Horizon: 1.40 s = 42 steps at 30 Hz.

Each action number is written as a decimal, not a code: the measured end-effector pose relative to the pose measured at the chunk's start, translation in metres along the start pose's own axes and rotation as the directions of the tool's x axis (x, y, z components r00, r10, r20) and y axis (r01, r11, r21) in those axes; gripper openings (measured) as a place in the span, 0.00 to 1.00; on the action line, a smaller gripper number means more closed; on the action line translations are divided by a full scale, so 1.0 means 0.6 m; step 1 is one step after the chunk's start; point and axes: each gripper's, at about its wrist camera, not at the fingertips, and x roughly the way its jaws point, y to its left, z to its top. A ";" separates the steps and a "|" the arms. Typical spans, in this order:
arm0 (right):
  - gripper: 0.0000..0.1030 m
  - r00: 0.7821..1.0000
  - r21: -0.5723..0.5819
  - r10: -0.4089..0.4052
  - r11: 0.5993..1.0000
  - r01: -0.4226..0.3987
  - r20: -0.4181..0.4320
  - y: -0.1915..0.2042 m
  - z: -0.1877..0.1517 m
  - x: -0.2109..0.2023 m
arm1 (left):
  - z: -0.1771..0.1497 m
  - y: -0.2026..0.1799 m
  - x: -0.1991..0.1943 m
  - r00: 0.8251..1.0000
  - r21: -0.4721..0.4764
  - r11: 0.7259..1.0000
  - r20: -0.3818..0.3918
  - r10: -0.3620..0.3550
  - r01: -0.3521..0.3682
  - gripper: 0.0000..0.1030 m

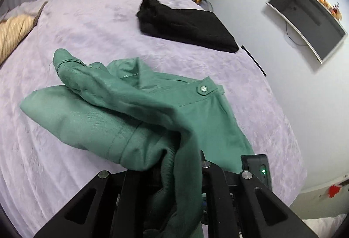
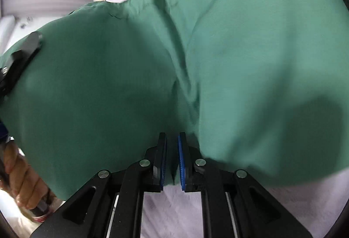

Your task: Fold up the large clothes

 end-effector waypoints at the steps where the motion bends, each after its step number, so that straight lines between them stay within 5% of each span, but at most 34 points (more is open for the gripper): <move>1: 0.11 1.000 0.014 0.009 1.000 -0.009 0.030 -0.013 0.000 -0.028 | 0.006 -0.028 0.014 1.000 0.036 0.999 -0.009 0.002 -0.002 0.14; 6: 0.12 0.982 0.100 -0.002 0.995 -0.017 0.189 -0.111 -0.003 -0.174 | 0.017 -0.157 0.133 0.995 0.158 0.987 -0.097 -0.004 0.020 0.14; 11: 0.15 0.981 0.241 -0.044 0.971 -0.002 0.187 -0.225 -0.009 -0.224 | -0.012 -0.217 0.250 0.976 0.213 0.976 -0.199 0.088 -0.044 0.14; 14: 0.15 0.982 0.247 -0.026 0.969 -0.021 0.186 -0.247 -0.013 -0.235 | -0.031 -0.240 0.271 0.966 0.280 0.953 -0.193 0.175 -0.117 0.14; 19: 0.15 0.978 0.250 0.025 0.965 -0.077 0.207 -0.248 -0.009 -0.225 | -0.031 -0.251 0.258 0.961 0.295 0.942 -0.174 0.214 -0.157 0.17; 22: 0.34 0.973 0.259 0.057 0.959 -0.116 0.222 -0.287 -0.026 -0.247 | -0.015 -0.256 0.249 0.973 0.269 0.955 -0.159 0.167 -0.120 0.82; 24: 0.51 0.969 0.259 0.073 0.956 -0.135 0.234 -0.302 -0.024 -0.259 | -0.008 -0.272 0.233 0.984 0.286 0.950 -0.086 0.157 -0.127 0.91; 27: 0.51 0.968 0.257 0.060 0.958 -0.124 0.246 -0.288 -0.025 -0.268 | -0.002 -0.288 0.213 0.987 0.300 0.946 -0.057 0.147 -0.124 0.91; 33: 0.52 0.944 0.284 0.081 0.942 -0.177 0.320 -0.319 -0.030 -0.312 | 0.018 -0.202 0.142 0.982 0.186 0.964 0.011 0.190 -0.189 0.91; 39: 0.57 0.918 0.185 0.062 0.972 -0.144 0.391 -0.270 0.060 -0.358 | 0.002 -0.026 0.115 0.923 -0.023 0.923 -0.022 0.383 -0.384 0.91; 42: 0.59 0.938 0.112 0.042 0.990 -0.085 0.344 -0.235 0.130 -0.343 | -0.024 0.032 0.127 0.898 -0.087 0.894 -0.076 0.433 -0.439 0.91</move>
